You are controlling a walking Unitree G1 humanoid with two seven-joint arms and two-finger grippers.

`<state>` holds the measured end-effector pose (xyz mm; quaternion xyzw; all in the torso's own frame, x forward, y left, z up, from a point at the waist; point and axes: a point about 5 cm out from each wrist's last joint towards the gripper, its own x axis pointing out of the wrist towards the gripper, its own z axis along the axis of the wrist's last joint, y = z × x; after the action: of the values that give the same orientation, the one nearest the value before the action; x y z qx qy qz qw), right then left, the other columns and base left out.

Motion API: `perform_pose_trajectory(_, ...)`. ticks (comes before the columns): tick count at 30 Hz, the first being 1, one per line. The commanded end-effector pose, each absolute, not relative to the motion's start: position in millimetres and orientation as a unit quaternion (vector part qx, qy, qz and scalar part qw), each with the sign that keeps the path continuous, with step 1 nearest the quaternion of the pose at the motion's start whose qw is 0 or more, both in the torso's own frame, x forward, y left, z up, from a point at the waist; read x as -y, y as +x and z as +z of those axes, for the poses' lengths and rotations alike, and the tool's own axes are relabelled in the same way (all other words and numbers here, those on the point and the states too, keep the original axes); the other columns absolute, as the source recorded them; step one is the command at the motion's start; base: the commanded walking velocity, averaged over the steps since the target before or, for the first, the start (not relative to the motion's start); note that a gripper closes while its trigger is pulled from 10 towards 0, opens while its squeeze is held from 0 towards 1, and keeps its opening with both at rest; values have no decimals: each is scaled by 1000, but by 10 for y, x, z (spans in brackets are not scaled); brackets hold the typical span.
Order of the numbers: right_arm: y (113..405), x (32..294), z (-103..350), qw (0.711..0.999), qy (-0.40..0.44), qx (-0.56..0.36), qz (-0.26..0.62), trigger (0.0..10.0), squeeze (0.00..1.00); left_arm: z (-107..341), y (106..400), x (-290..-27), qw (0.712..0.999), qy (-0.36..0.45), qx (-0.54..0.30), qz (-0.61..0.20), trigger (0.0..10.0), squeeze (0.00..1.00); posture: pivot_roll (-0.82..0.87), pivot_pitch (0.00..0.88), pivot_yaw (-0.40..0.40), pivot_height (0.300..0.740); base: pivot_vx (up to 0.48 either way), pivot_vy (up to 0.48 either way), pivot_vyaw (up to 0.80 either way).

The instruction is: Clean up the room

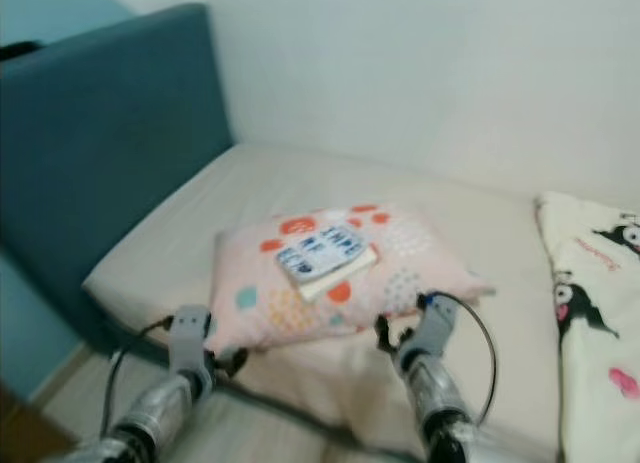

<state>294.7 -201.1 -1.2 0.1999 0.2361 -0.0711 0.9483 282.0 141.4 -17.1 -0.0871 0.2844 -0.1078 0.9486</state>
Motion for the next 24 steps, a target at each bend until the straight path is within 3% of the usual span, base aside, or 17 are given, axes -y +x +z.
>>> perform_pose_trajectory(1,3017,1887,36,950,207,-227,-56,10000,0,-222,2761,-1536,947,-81,-296,-92,10000,0,39,0,-41,740,390,0,0)
perform_pose_trajectory(7,3039,1898,59,949,212,-224,-60,10000,0,-245,2737,-1552,946,-79,-301,-88,10000,0,40,4,-38,740,352,0,0)
perform_pose_trajectory(24,3042,1731,16,934,244,-260,-32,10000,0,-283,2686,-1623,945,-70,-309,-78,10000,0,51,26,-29,740,0,0,0)
